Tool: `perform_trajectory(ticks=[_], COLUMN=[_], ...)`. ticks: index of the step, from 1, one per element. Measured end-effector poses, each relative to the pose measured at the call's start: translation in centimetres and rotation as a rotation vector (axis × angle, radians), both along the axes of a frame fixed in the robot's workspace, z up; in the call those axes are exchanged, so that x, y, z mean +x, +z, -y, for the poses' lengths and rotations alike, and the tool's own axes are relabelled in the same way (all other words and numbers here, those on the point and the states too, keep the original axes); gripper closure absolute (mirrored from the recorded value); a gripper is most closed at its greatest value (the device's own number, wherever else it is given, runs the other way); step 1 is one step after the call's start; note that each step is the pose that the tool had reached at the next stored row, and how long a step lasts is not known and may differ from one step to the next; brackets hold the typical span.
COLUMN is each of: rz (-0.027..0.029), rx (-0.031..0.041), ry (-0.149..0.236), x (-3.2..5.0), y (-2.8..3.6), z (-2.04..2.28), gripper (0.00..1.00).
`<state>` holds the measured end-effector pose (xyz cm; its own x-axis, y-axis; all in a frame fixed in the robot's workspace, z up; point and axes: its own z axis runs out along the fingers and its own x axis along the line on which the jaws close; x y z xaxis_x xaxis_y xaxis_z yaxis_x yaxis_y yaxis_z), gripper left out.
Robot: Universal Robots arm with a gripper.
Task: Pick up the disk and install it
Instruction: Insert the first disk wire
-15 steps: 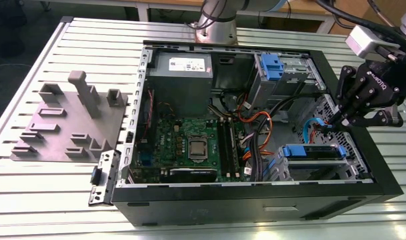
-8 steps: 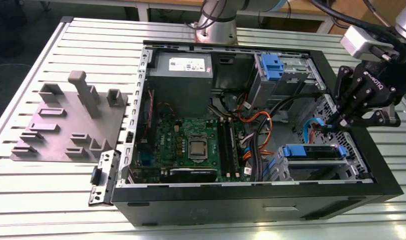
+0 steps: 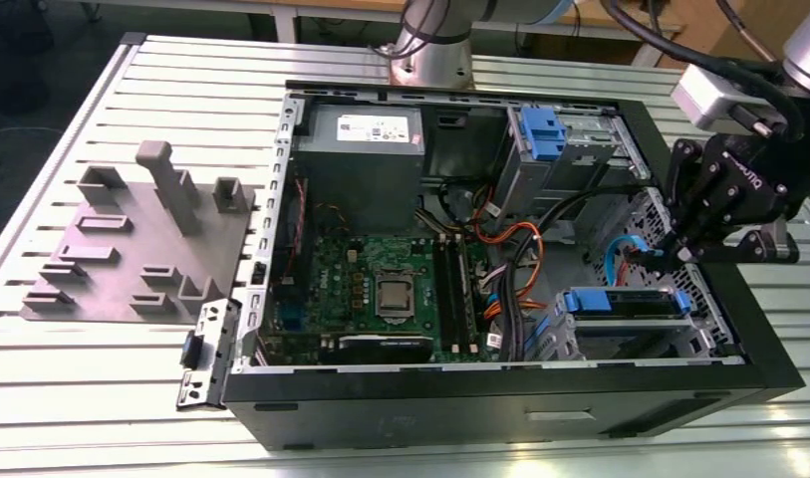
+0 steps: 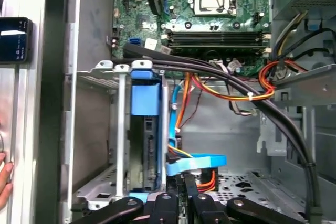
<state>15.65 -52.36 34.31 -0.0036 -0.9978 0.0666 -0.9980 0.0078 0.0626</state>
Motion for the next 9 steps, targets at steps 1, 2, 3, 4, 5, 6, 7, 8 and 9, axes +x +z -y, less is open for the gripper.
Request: perform_trajectory(ticks=[1,2,3,4,5,6,7,8,9], rz=[0.0018,0.0039,0.0069,0.0092,0.012,0.0158,0.0203,0.0255,0.0311], rx=[0.0002,0.0004,0.0002,0.0004,0.0003,0.0003,0.0002,0.0002,0.0001], ry=[0.0,0.001,0.002,0.003,0.004,0.005,0.005,0.005,0.006], x=[-0.01,-0.05,-0.14,-0.26,-0.38,-0.51,-0.63,-0.77,-0.9], y=[-0.03,-0.06,-0.09,-0.13,-0.14,-0.14,-0.14,-0.15,-0.15], z=[0.25,0.46,0.62,0.69,0.73,0.78,0.82,0.86,0.9], gripper=[0.84,0.84,0.84,0.84,0.84,0.84,0.84,0.84,0.84])
